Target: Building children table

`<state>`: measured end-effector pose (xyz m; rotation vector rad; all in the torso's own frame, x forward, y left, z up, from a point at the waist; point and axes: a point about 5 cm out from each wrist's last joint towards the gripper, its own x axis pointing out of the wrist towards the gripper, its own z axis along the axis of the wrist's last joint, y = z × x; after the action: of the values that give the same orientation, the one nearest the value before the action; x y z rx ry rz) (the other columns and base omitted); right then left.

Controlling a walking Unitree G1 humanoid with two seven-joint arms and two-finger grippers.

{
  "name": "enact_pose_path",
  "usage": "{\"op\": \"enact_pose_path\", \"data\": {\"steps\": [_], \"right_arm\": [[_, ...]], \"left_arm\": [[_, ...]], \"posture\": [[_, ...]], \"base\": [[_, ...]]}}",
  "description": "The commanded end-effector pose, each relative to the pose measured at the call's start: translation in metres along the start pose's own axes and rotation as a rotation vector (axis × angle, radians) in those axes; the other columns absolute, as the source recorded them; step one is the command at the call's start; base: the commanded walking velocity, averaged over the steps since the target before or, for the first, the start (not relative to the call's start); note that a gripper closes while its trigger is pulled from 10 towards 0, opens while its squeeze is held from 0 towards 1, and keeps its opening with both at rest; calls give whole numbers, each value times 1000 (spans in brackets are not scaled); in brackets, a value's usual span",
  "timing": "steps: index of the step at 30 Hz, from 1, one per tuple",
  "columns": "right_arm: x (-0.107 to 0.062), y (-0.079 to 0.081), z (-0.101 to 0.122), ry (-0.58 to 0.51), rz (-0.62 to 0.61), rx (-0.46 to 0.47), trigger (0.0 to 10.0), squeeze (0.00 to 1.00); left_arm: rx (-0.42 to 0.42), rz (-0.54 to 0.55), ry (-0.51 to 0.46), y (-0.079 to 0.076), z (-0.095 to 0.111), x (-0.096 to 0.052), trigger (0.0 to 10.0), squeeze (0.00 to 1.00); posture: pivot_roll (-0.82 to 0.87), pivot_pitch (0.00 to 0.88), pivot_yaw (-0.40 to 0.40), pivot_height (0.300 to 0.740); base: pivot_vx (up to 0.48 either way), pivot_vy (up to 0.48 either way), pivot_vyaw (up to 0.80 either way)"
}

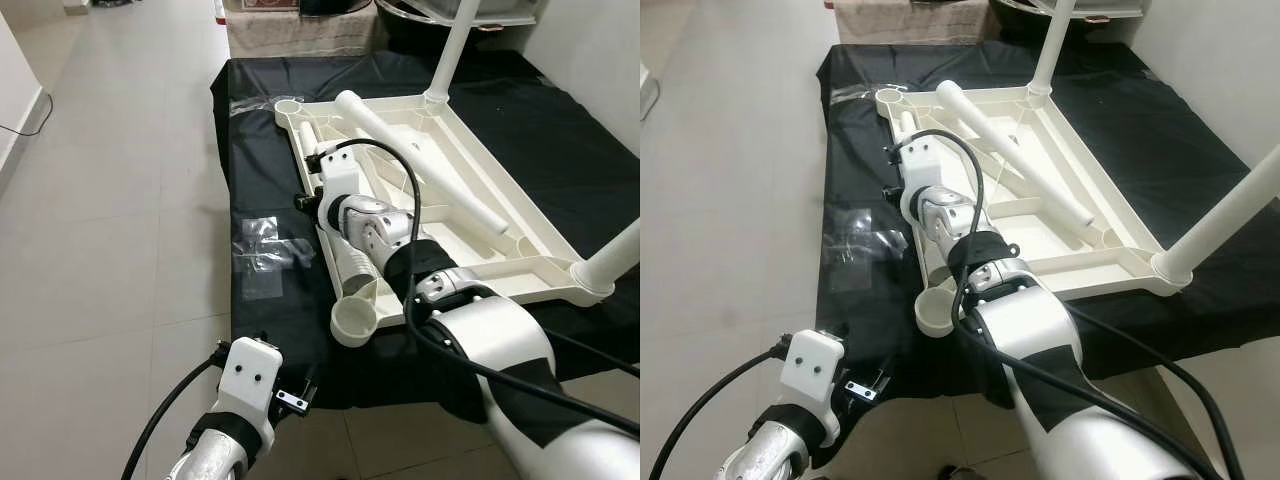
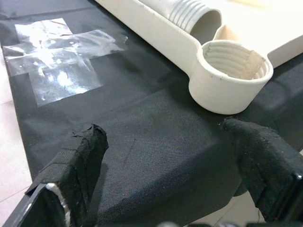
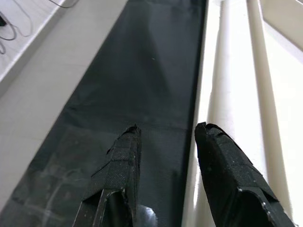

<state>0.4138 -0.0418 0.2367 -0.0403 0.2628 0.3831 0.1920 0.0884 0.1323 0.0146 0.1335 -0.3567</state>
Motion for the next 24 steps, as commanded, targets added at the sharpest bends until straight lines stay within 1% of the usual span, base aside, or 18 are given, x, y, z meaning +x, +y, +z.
{"op": "enact_pose_path", "data": {"steps": [1,2,4,5,6,11,13,16,17,18,19,21,22,23,24], "right_arm": [[1,2,-5,29,-7,13,10000,0],[1,0,-8,49,-29,17,10000,0],[1,-2,-12,71,-42,3,10000,0],[1,-2,-12,71,-42,3,10000,0],[1,-3,-16,94,-54,12,10000,0],[0,-5,-19,113,-50,30,10000,0],[1,-4,-13,55,-33,54,10000,0],[1,-4,-13,55,-33,54,10000,0],[1,-3,-9,27,-27,62,10000,0],[1,-3,-9,27,-27,62,10000,0],[-1,-1,9,-105,17,79,10000,0],[-6,-1,29,-264,48,71,10000,0],[-6,-1,29,-264,48,71,10000,0],[-9,-2,33,-315,48,65,10000,0],[-9,-2,33,-315,48,65,10000,0]], "left_arm": [[-6,-3,16,-3,-2,-2,10000,0],[-9,-3,15,-4,-1,-3,10000,0],[-13,-3,15,-5,-1,-4,10000,0],[-13,-3,15,-5,-1,-4,10000,0],[-17,-4,15,-6,-1,-5,10000,0],[-22,-4,16,-8,-1,-5,10000,0],[-21,-3,14,-8,0,-4,10000,0],[-21,-3,14,-8,0,-4,10000,0],[-21,-3,13,-9,0,-4,10000,0],[-21,-3,13,-9,0,-4,10000,0],[-14,12,3,-7,0,-4,10000,0],[-3,37,-11,-3,1,-3,10000,0],[-3,37,-11,-3,1,-3,10000,0],[-1,58,-19,0,1,-2,10000,0],[-1,58,-19,0,1,-2,10000,0]], "posture": [[66,227,-108,740],[64,228,-111,740],[61,230,-113,740],[61,230,-113,740],[58,228,-114,740],[58,216,-116,740],[59,208,-117,740],[59,208,-117,740],[61,205,-117,740],[61,205,-117,740],[65,181,-113,740],[64,171,-111,740],[64,171,-111,740],[68,162,-110,740],[68,162,-110,740]], "base": [[0,0,0],[0,0,0],[0,0,0],[0,0,0],[0,0,0],[0,0,0],[0,0,0],[0,0,0],[0,0,0],[0,0,0],[0,0,0],[0,0,0],[0,0,0],[0,0,0],[0,0,0]]}}
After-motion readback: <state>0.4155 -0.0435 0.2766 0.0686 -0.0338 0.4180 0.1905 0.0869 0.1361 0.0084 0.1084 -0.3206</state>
